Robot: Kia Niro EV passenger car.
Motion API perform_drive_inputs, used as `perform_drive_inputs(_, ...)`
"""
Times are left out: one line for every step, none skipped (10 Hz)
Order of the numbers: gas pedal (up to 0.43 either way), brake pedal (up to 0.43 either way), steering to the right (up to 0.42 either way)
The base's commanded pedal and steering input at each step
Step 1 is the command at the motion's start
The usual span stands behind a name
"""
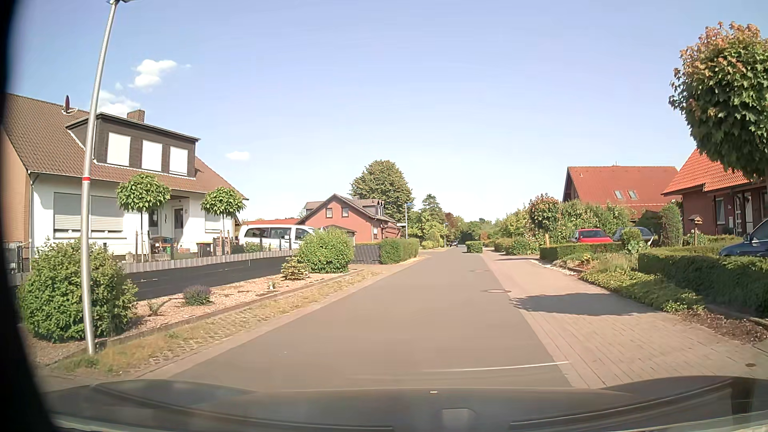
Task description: Follow the waypoints while adhering to traffic rules and regulations
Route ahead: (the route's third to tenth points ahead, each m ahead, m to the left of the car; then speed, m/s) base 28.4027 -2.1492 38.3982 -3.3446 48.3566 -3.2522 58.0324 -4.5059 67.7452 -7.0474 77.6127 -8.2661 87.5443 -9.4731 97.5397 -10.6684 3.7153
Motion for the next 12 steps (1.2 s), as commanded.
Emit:
perform_drive_inputs(0.228,0.006,0.021)
perform_drive_inputs(0.228,0.006,0.023)
perform_drive_inputs(0.228,0.006,0.028)
perform_drive_inputs(0.228,0.006,0.030)
perform_drive_inputs(0.228,0.006,0.030)
perform_drive_inputs(0.228,0.006,0.030)
perform_drive_inputs(0.220,0.006,0.030)
perform_drive_inputs(0.220,0.006,0.030)
perform_drive_inputs(0.220,0.006,0.031)
perform_drive_inputs(0.209,0.006,0.034)
perform_drive_inputs(0.197,0.006,0.039)
perform_drive_inputs(0.197,0.006,0.039)
